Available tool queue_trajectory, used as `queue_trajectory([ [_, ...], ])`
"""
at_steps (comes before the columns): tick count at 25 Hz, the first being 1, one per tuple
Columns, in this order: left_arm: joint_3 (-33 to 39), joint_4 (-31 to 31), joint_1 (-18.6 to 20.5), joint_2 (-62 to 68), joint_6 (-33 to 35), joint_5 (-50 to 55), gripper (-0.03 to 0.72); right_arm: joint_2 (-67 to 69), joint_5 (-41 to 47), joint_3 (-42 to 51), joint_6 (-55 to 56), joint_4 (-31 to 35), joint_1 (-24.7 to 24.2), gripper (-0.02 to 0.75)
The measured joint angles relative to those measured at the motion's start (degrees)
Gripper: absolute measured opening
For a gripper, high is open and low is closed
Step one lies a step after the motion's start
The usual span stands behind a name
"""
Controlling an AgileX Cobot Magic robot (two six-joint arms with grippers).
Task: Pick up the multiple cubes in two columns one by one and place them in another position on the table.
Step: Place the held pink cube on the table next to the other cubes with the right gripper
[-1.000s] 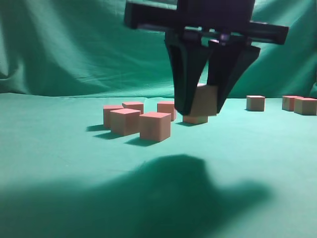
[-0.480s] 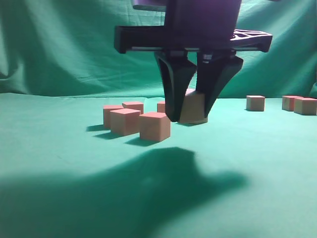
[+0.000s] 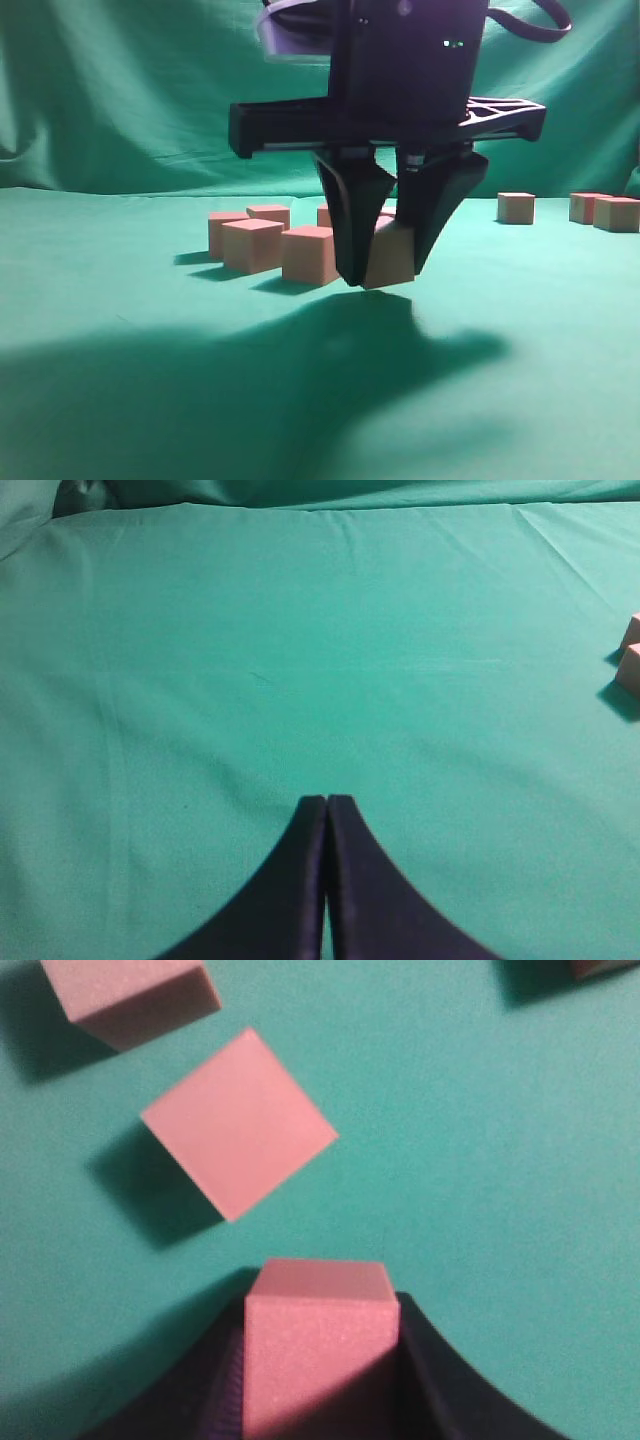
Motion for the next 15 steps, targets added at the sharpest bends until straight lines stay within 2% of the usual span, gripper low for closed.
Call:
queue_trajectory([
  [15, 0.00, 0.00, 0.00, 0.00, 0.00, 0.00, 0.000, 1.30, -0.46, 0.00, 0.12, 0.00, 0.00, 0.268],
])
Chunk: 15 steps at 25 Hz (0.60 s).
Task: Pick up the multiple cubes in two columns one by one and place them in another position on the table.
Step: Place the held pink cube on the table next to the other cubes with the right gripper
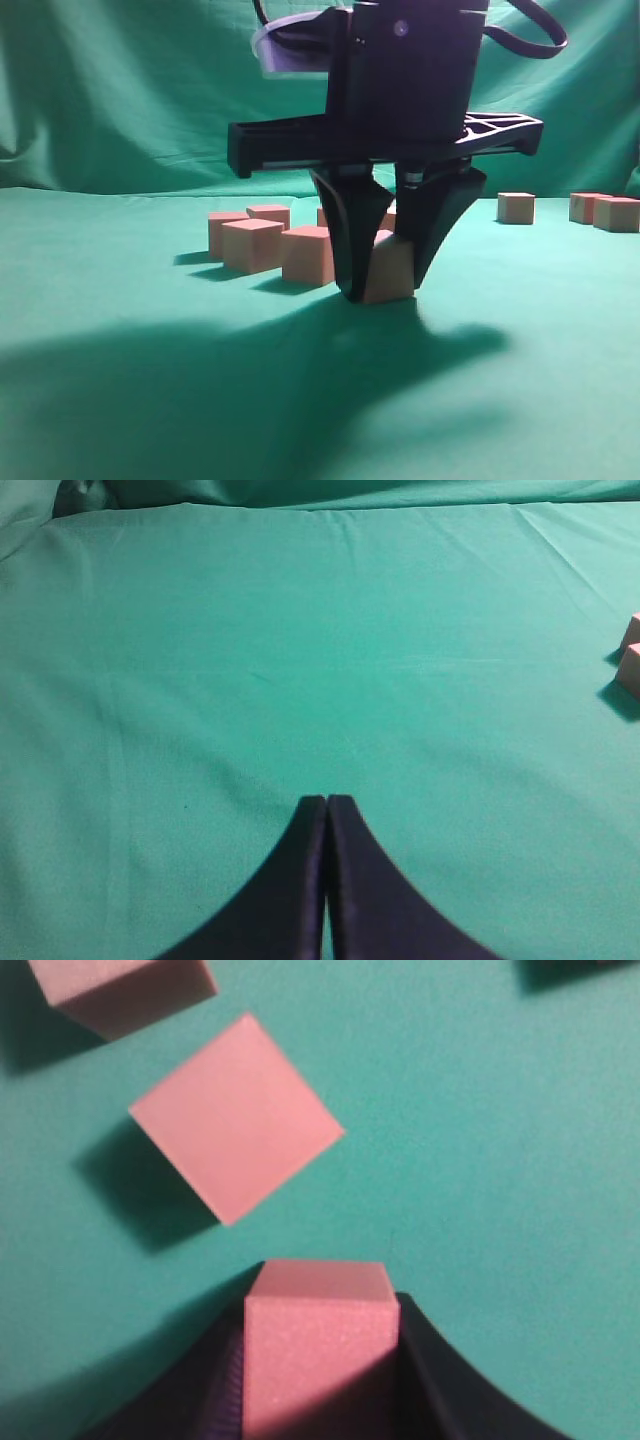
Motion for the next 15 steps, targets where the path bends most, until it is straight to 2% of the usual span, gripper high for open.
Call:
queue_trajectory([
  [3, 0.00, 0.00, 0.00, 0.00, 0.00, 0.00, 0.000, -0.08, 0.00, 0.00, 0.00, 0.00, 0.00, 0.268],
  [10, 0.00, 0.00, 0.00, 0.00, 0.00, 0.00, 0.000, -0.08, 0.25, 0.00, -1.03, 0.00, 0.00, 0.568],
  [11, 0.00, 0.00, 0.00, 0.00, 0.00, 0.00, 0.000, -0.08, 0.68, -0.12, -1.13, 0.00, 0.00, 0.587],
  [14, 0.00, 0.00, 0.00, 0.00, 0.00, 0.00, 0.000, -0.62, 3.52, -1.49, -1.80, 0.00, 0.34, 0.573],
  [15, 0.00, 0.00, 0.00, 0.00, 0.00, 0.00, 0.000, -1.13, 4.78, -2.26, -2.22, 0.00, 0.47, 0.615],
])
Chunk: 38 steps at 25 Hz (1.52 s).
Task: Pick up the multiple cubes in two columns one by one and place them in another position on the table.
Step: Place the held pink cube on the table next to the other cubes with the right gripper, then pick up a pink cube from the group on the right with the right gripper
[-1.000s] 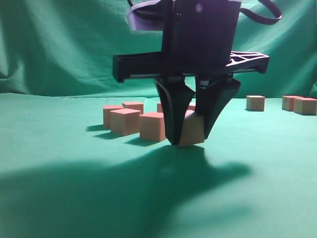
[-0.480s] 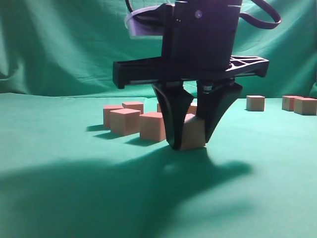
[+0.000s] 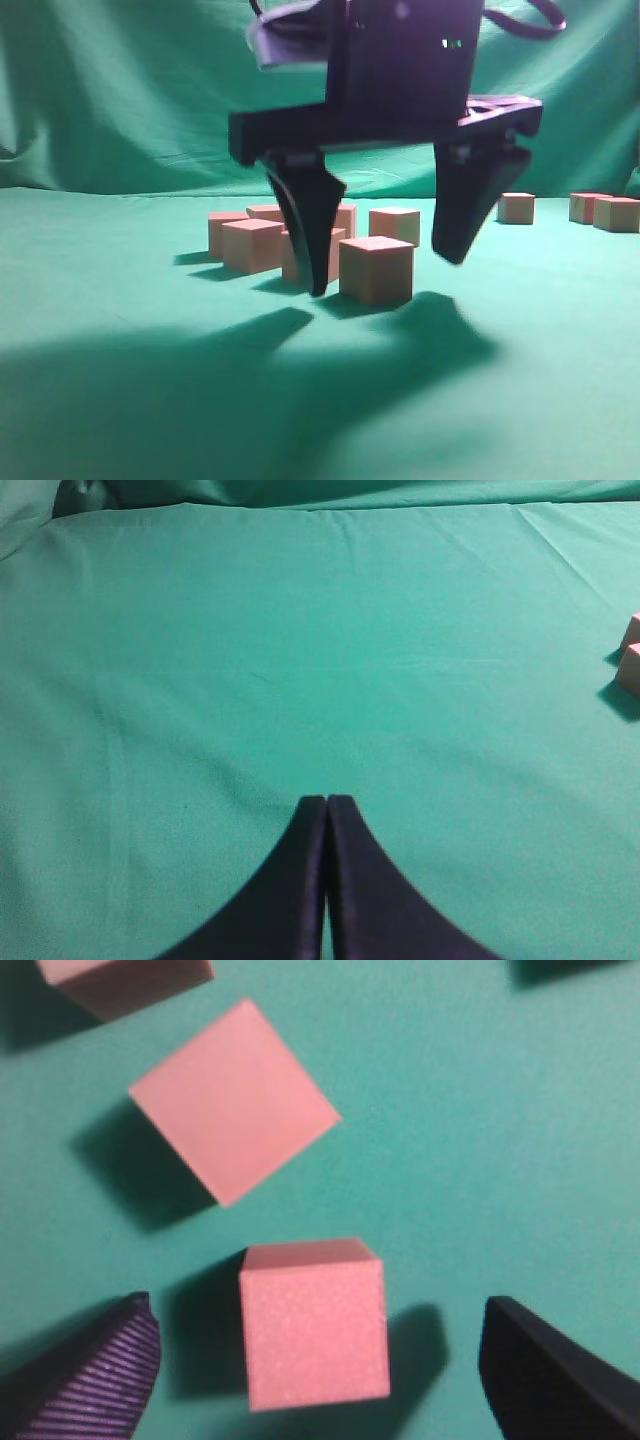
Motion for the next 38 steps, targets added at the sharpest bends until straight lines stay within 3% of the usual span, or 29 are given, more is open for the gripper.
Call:
queue_trajectory([
  [5, 0.00, 0.00, 0.00, 0.00, 0.00, 0.00, 0.000, -6.22, 6.34, -4.52, -0.32, 0.00, 0.00, 0.599],
  [7, 0.00, 0.00, 0.00, 0.00, 0.00, 0.00, 0.000, -8.94, 8.96, -7.23, -0.37, -0.69, 0.00, 0.535],
  [9, 0.00, 0.00, 0.00, 0.00, 0.00, 0.00, 0.000, -11.87, 11.76, -9.96, -1.45, -1.73, 0.00, 0.545],
  [16, 0.00, 0.00, 0.00, 0.00, 0.00, 0.00, 0.000, -22.45, 19.76, -16.59, -2.49, -11.66, -0.13, 0.545],
  [19, 0.00, 0.00, 0.00, 0.00, 0.00, 0.00, 0.000, -26.63, 22.65, -16.82, -2.83, -14.41, -2.32, 0.545],
  [27, 0.00, 0.00, 0.00, 0.00, 0.00, 0.00, 0.000, -29.34, 29.11, -16.82, -8.36, -13.06, -22.15, 0.545],
  [33, 0.00, 0.00, 0.00, 0.00, 0.00, 0.00, 0.000, -24.95, 24.59, -16.82, -16.59, 1.93, -36.77, 0.545],
  [38, 0.00, 0.00, 0.00, 0.00, 0.00, 0.00, 0.000, -16.48, 21.63, -16.82, -24.89, 12.04, -42.07, 0.545],
])
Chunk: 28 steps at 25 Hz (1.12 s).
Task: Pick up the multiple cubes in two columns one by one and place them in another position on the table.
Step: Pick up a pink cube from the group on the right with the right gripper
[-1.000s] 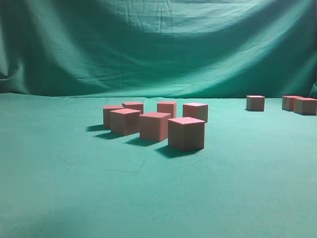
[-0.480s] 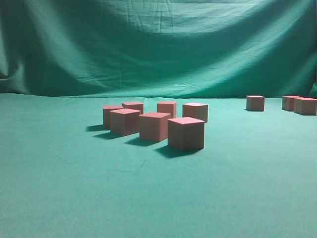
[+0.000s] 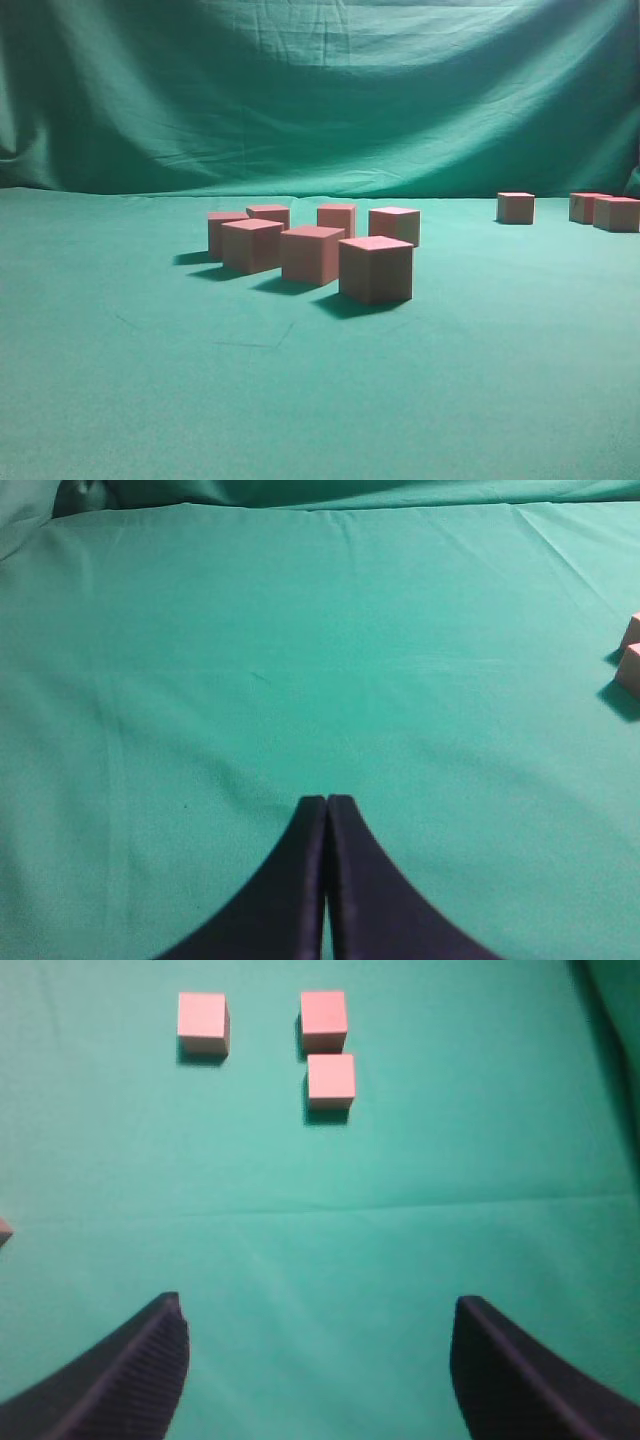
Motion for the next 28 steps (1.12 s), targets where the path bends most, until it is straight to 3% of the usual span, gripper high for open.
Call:
queue_trajectory([
  [6, 0.00, 0.00, 0.00, 0.00, 0.00, 0.00, 0.000, 11.99, -0.55, -3.85, -3.95, 2.96, -3.33, 0.545],
  [14, 0.00, 0.00, 0.00, 0.00, 0.00, 0.00, 0.000, 29.13, -0.43, -18.82, -8.29, 3.32, -7.46, 0.545],
  [21, 0.00, 0.00, 0.00, 0.00, 0.00, 0.00, 0.000, 39.02, -0.43, -27.31, -14.76, 6.95, -7.69, 0.545],
  [28, 0.00, 0.00, 0.00, 0.00, 0.00, 0.00, 0.000, 42.24, -1.23, -28.60, -15.93, 7.33, -7.69, 0.545],
])
